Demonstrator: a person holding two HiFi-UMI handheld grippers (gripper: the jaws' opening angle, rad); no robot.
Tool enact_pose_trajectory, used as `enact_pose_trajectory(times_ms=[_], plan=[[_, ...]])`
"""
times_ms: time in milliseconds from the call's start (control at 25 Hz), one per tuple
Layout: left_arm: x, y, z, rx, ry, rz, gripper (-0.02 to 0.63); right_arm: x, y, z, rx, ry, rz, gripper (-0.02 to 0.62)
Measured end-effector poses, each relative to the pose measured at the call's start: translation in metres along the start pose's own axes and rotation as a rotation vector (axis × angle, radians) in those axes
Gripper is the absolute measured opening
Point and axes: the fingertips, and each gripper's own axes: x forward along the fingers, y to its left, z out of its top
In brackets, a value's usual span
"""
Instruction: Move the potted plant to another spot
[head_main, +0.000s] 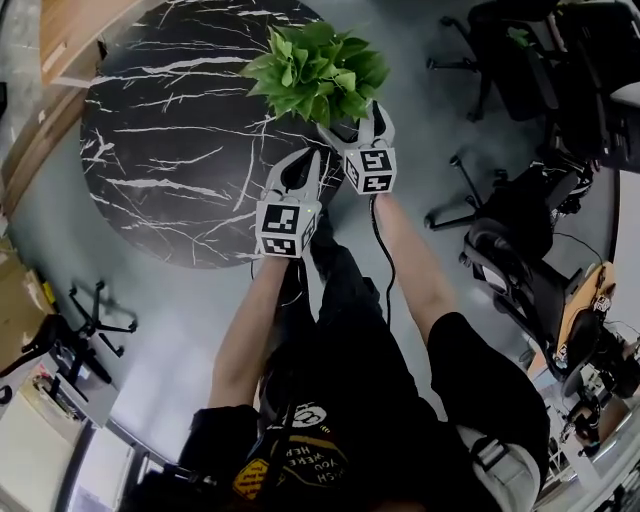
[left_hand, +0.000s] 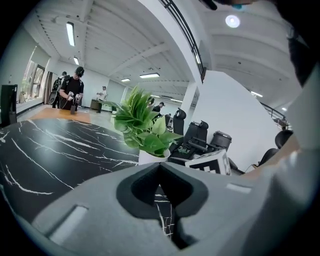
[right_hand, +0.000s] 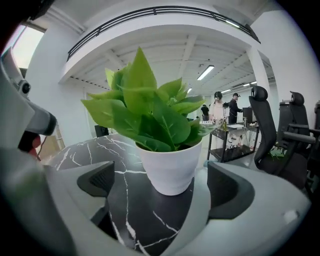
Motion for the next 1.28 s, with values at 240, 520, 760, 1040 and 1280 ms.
enact_pose_trajectory(times_ms=[240,520,760,1040,1280], plan=[[-0.003,0.008,0.004,-0.02,-0.023,-0.001,0.003,0.034,-0.005,0.005,-0.053,-0.059,0.088,0.589],[-0.003,0.008,0.01,-0.044,-0.051,0.014,0.003,0.047,-0.008,0.023,-0.134,-0.07,0.073,0.511],[-0.016,0.011,0.01,-0.062,-0.076,0.055,0.003,0.049,0.016,0.018,-0.131,-0.057,0.113,0.509],[-0.064,0.034,0.003,-0.103,-0.126,0.184,0.003,0.057,0.083,0.012,-0.166,-0.03,0.223,0.509],[-0.126,0.066,-0.011,-0.173,-0.183,0.342,0.002,0.061,0.17,0.001,-0.202,-0.012,0.355,0.509]])
